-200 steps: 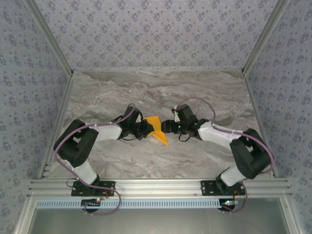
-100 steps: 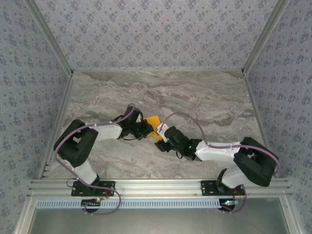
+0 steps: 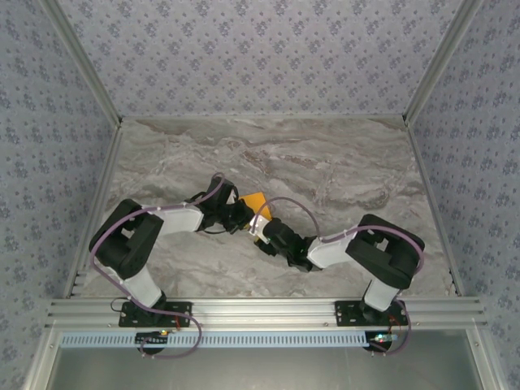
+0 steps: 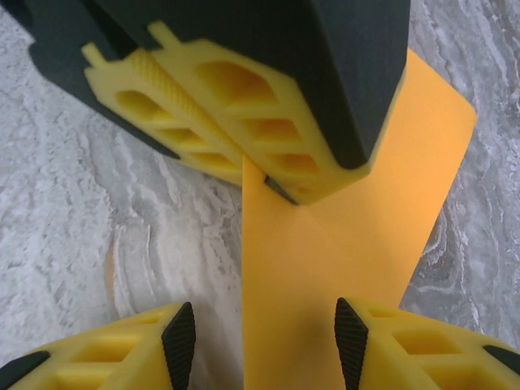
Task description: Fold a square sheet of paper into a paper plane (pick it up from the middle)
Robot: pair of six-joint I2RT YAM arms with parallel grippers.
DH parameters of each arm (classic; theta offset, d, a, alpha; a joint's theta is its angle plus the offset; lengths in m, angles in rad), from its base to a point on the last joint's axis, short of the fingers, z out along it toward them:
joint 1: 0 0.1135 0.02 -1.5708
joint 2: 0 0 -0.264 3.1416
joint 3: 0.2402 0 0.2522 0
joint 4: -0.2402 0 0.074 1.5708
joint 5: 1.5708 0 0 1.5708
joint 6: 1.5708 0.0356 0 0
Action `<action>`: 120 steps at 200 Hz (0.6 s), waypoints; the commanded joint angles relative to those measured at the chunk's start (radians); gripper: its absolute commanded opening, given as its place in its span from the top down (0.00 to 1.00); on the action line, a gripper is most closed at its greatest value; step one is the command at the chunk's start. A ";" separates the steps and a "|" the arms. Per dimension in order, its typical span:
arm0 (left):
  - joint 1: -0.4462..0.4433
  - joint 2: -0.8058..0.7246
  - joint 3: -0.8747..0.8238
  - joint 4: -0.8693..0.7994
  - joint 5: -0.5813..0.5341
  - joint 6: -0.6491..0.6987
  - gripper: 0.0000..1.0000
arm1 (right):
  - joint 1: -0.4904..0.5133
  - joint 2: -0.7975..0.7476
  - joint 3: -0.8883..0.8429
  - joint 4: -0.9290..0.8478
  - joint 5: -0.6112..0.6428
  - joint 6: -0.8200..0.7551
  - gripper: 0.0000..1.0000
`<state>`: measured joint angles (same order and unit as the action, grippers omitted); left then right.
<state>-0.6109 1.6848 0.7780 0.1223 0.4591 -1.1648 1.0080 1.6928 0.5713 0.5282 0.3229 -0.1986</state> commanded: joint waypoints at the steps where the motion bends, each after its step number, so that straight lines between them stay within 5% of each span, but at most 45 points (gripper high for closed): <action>1: -0.006 -0.039 0.030 -0.035 -0.005 -0.007 0.90 | -0.009 0.023 0.016 0.088 0.016 -0.035 0.50; 38: -0.006 -0.042 0.033 -0.049 -0.011 -0.001 0.90 | -0.027 0.034 0.006 0.112 -0.022 -0.062 0.56; 120: 0.003 -0.078 0.073 -0.124 -0.015 0.037 0.89 | -0.055 0.025 0.017 0.065 -0.099 -0.033 0.86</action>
<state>-0.6109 1.6691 0.8032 0.0669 0.4557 -1.1603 0.9653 1.7176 0.5728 0.6094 0.2646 -0.2504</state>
